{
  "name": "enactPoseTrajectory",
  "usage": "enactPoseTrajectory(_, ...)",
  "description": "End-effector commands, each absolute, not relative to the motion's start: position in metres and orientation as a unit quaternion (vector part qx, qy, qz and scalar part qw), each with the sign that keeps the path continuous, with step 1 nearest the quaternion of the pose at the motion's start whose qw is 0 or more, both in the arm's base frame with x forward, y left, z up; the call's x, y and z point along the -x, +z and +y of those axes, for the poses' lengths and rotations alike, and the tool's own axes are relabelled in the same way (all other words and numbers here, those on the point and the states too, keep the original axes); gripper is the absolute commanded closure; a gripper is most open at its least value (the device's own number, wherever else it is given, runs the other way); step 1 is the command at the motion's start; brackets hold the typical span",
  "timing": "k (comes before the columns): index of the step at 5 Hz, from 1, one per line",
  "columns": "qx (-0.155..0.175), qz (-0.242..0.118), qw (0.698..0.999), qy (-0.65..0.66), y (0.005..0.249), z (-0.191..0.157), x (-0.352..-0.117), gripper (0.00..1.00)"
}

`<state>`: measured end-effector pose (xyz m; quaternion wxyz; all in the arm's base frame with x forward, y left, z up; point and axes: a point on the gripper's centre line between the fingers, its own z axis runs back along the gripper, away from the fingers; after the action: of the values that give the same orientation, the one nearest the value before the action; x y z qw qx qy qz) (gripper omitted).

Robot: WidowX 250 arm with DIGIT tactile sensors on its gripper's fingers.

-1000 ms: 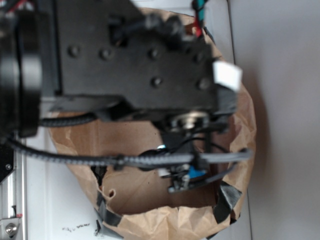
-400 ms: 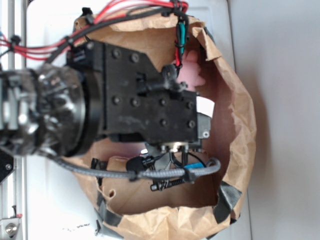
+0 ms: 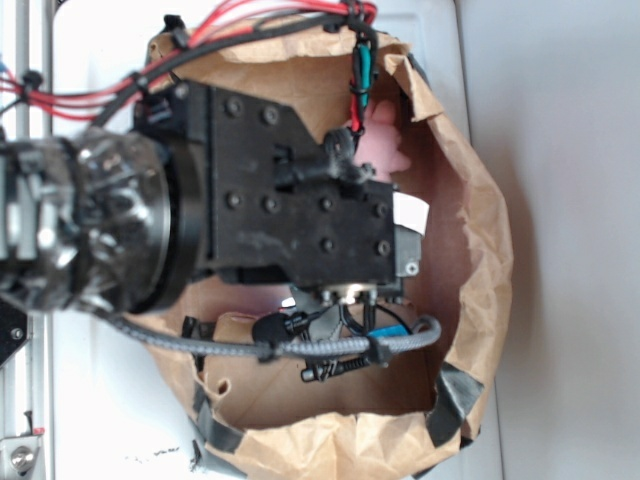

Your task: Grab the pink bunny.

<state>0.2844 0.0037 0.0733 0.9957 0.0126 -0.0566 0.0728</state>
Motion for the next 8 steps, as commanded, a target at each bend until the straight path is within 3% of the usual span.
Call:
enactPoseTrajectory(1, -0.007, -0.085, 0.994, 0.07, 0.091, 0.004, -0.294, 0.0)
enactPoseTrajectory(2, -0.012, -0.09, 0.991, 0.102, 0.099, 0.026, -0.313, 0.0)
enactPoseTrajectory(3, 0.02, -0.119, 0.987, 0.104, 0.127, 0.039, -0.314, 0.0)
enactPoseTrajectory(4, 0.03, -0.141, 0.984, 0.102, 0.145, 0.047, -0.315, 0.0)
enactPoseTrajectory(7, 0.04, -0.147, 0.984, 0.087, 0.166, 0.047, -0.305, 0.0)
enactPoseTrajectory(8, 0.041, -0.14, 0.984, 0.098, 0.162, 0.044, -0.301, 0.0)
